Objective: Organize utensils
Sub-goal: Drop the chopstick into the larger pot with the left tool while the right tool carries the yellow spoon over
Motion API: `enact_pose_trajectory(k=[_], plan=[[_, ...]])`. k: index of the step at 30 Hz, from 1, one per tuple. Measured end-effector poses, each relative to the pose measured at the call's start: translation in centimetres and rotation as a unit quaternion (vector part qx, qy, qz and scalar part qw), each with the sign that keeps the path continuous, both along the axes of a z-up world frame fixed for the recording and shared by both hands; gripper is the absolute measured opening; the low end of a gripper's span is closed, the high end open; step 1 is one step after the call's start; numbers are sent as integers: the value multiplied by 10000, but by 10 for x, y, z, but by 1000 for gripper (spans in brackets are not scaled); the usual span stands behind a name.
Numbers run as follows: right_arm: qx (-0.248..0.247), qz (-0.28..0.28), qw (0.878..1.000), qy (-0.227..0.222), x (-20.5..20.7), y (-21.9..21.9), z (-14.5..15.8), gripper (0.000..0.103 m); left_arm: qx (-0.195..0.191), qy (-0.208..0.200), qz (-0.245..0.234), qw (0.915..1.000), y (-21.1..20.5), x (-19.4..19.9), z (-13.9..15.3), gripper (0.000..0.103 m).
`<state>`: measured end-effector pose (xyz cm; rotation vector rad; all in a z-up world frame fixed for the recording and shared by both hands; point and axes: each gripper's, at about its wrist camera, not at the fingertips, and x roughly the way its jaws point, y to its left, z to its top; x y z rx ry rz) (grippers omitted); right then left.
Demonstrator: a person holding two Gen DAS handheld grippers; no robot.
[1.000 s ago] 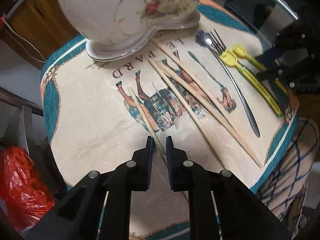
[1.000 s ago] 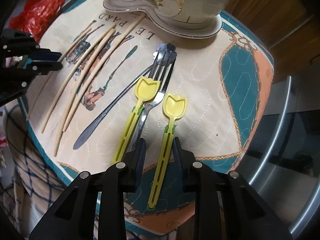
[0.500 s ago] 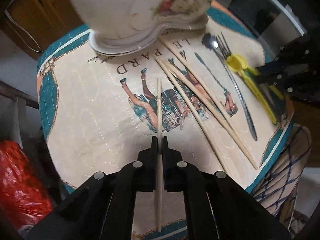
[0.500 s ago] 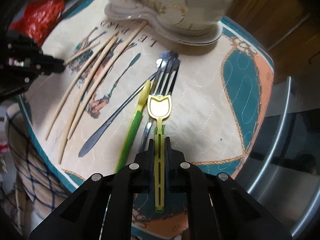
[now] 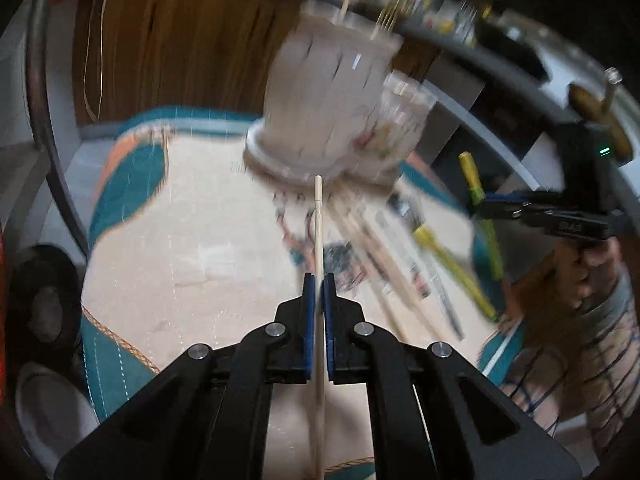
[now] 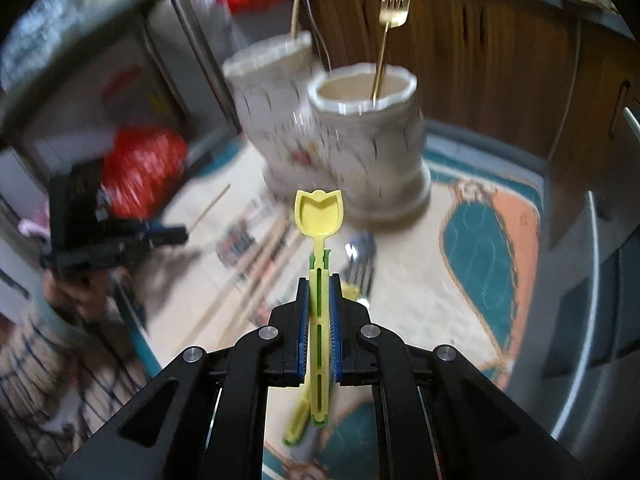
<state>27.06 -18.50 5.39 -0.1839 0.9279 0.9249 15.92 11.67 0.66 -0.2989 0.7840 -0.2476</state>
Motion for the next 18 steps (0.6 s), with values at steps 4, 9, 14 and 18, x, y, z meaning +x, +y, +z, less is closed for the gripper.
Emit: enact_pose_trajectory(k=[4,9,14,18], plan=[[728,-187,9971,-117,5,-7,8,10,-77,-741,264,9969,1,-15,26,4],[1149,-282,9928,-206,11,-7,7,10,-25,-1318,367,9906,3,-14,51,4],[1498,-367,9870,-454,13,-7,15,10,-37,-1815,508,9821,3,-8,73,4],[1812,-406,9801,-700,15,-6,30,10,56,-2198,556,9739,0,7,90,4]])
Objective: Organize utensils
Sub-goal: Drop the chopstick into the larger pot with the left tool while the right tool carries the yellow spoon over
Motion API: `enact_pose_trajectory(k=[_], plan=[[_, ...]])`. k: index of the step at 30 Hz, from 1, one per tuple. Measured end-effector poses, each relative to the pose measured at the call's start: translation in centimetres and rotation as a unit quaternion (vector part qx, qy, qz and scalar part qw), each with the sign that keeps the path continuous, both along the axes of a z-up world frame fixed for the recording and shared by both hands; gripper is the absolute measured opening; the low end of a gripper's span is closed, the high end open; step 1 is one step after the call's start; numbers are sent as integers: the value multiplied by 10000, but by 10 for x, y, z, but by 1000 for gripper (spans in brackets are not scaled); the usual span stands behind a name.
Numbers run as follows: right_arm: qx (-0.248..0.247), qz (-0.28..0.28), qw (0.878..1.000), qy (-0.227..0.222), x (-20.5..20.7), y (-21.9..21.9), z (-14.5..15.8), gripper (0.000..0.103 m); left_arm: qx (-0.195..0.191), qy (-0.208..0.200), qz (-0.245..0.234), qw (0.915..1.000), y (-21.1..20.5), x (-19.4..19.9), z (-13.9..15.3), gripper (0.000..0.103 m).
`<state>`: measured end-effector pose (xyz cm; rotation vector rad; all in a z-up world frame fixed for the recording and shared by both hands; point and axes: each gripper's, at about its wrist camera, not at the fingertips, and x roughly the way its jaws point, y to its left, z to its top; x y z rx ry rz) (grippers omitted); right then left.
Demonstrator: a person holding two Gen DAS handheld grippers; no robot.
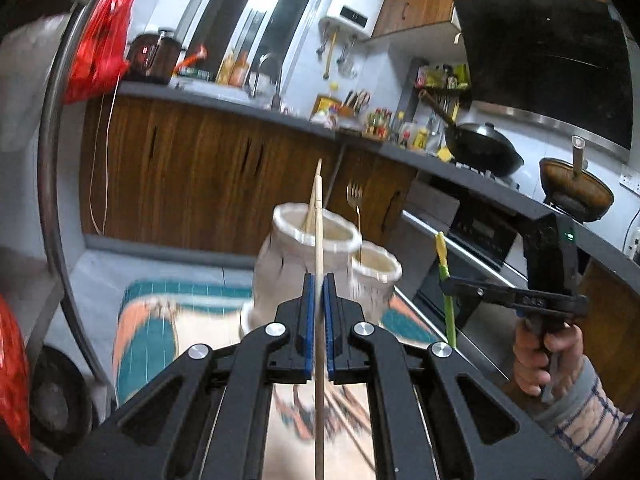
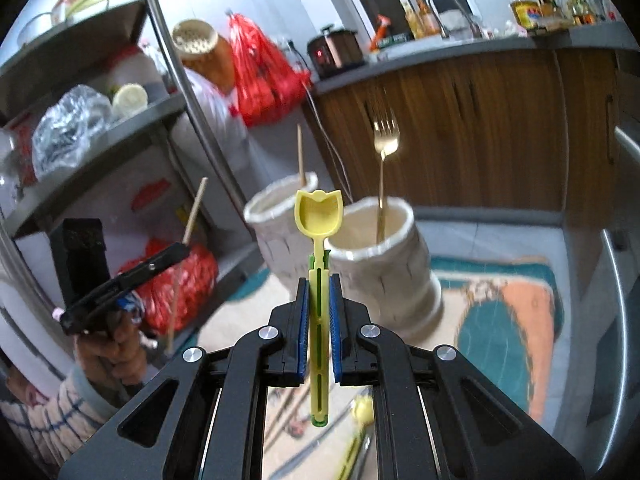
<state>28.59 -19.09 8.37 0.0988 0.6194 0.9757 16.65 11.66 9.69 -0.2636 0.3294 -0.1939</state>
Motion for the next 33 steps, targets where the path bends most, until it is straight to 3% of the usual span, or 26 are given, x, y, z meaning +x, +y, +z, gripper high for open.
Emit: enact_pose_trajectory(k=[10,19,24,33], plan=[[270,-348,9961,-768,21,21,37,10,-162,-1279,320,9911,2,55,53,4],[428,-757,9901,-1104,46,32,45,10,-151,-1731,500,9835,-7,103,56,4],[444,-1011,9868,-1185,53,35,36,10,-35,-1731,650,9828,-12,112,41,4],[-196,-1043,9870,-1209,51,47,5,10,535,-1249,703,9882,-25,91,7,4]])
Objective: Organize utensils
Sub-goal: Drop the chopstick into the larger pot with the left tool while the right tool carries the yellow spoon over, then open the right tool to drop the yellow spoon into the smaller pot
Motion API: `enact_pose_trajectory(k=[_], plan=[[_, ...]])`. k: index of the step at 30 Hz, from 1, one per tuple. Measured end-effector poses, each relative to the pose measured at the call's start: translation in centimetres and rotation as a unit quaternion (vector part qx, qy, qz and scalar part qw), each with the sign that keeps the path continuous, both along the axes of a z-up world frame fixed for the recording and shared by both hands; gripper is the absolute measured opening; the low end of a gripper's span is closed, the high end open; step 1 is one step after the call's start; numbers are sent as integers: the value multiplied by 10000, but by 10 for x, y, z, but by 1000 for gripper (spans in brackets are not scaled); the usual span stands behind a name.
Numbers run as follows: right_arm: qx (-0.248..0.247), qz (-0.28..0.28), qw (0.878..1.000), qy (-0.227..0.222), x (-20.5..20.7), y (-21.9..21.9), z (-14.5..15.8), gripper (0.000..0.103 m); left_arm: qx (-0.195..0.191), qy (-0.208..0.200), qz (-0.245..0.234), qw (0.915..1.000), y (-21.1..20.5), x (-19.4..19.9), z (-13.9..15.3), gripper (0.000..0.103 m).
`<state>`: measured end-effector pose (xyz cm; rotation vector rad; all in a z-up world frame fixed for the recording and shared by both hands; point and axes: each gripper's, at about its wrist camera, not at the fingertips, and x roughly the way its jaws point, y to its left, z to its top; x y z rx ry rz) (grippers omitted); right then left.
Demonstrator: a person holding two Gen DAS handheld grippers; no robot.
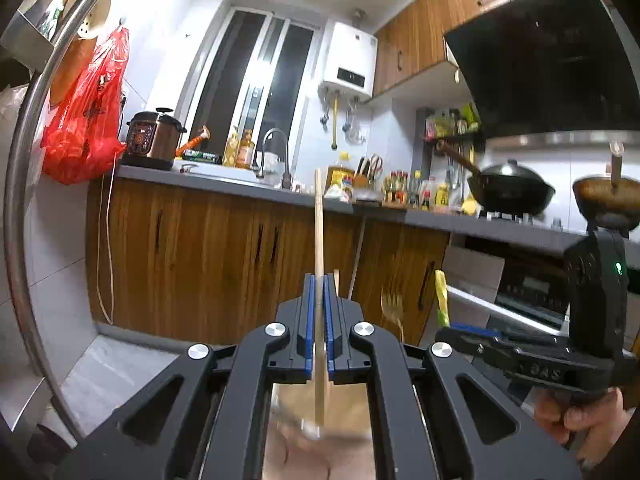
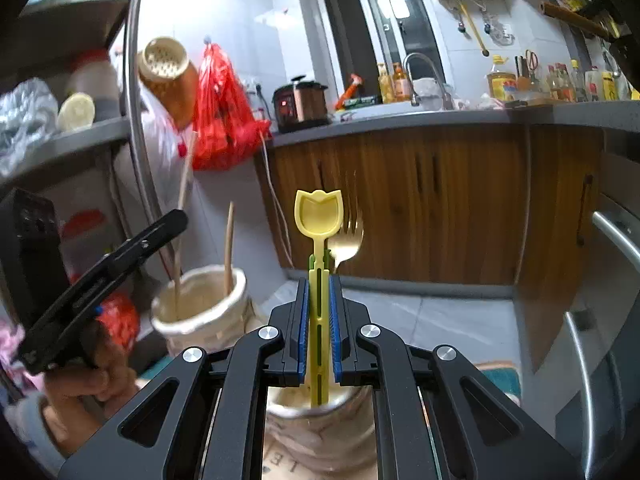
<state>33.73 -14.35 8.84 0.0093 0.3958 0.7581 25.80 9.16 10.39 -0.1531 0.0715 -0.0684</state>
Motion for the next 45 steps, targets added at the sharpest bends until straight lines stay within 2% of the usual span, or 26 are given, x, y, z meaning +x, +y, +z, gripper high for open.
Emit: enact_pose_trajectory(k=[9,19,22,24,26,34,39,45], plan=[[-486,-279,9983,164,0,5,-14,11,350,399,453,9976,-2,-9,-4,4],[-649,-435,9967,213,3,5,-18,11,365,617,573,9958,2,-4,-6,4],[-679,-437,9966,180,1,5,-17,16,394,625,593,9955,2,-4,-6,7],[-677,-432,9966,159,1,6,-16,19,404,636,625,9952,1,-5,-6,11],[-680,-434,9967,130,0,5,-15,21,407,613,645,9952,1,-7,-5,31],[-615,-423,9972,74,-7,-3,-11,22,428,467,707,9955,4,-19,3,55],[-577,-384,9976,-6,-21,-16,-6,22,337,432,724,9959,12,-34,7,61],[-509,-324,9981,89,-37,-35,-5,25,76,603,742,9954,26,-61,2,61]])
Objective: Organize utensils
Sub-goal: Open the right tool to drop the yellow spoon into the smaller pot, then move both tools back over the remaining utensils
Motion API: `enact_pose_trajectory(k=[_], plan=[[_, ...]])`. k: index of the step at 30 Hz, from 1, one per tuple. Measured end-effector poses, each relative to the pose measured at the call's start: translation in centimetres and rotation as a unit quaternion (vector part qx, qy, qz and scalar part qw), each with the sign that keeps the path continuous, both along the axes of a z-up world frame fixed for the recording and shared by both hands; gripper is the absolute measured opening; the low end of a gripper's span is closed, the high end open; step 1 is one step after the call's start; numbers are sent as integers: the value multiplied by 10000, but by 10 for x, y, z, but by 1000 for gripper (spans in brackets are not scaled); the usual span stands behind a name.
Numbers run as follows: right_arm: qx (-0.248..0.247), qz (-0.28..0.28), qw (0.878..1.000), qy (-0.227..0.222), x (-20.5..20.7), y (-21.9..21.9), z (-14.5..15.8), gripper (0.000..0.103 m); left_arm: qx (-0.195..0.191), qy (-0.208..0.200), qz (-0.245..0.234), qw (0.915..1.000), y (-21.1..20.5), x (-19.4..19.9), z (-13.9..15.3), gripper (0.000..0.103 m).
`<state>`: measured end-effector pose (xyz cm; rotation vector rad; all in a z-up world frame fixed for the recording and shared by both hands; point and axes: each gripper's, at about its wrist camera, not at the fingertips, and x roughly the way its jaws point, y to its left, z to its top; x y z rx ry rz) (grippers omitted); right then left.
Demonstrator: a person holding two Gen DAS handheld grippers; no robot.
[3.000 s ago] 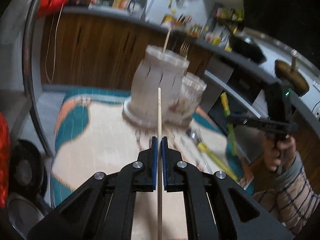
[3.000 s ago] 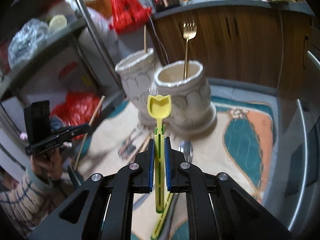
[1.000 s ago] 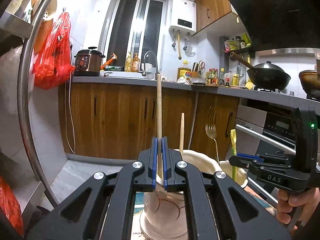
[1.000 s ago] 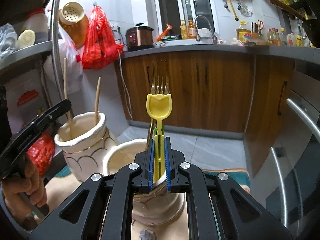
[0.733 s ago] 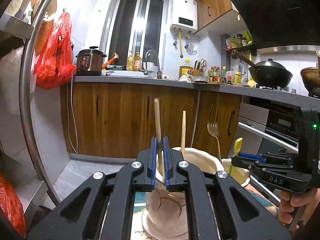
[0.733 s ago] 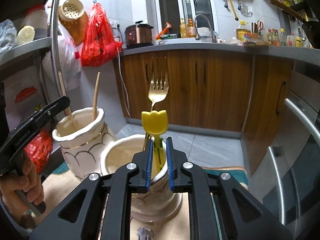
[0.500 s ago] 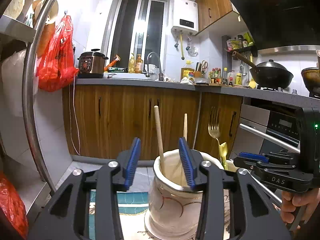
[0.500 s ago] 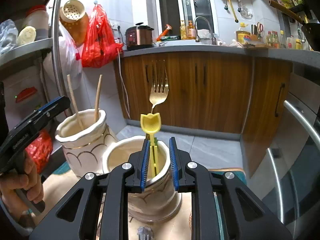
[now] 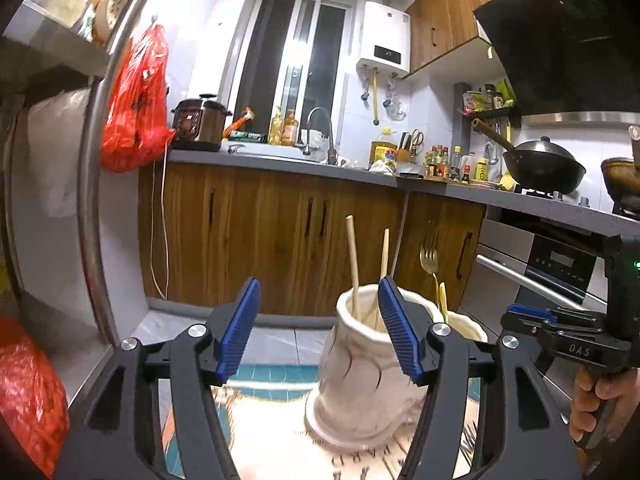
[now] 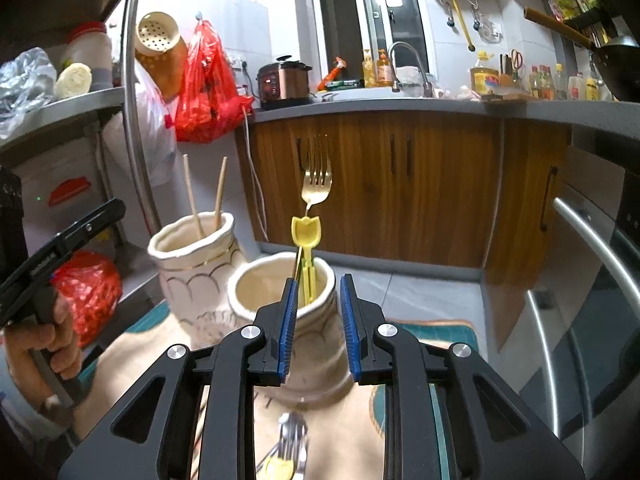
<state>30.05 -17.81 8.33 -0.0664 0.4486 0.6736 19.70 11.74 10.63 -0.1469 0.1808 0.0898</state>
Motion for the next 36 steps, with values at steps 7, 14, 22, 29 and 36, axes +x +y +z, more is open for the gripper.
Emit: enact_pose_trajectory(k=[7,14,22,29,36], plan=[[-96,-42,9996,272,-18,-24,-18,25,-265,293,-34,9992,12,-29,-14,62],[-253,-84,9980,573,-25,-37,-37,25,-331,621,-121,9974,7,-45,-32,62],[-356,-65,9965,756,-30,-44,-47,25,-224,899,-275,9953,-7,-46,-46,62],[-619,-40,9927,1033,-35,-47,-63,37,-192,1322,-428,9901,-17,-39,-58,63],[-771,42,9893,1235,-43,-52,-75,43,-219,1651,-638,9840,-28,-36,-71,64]])
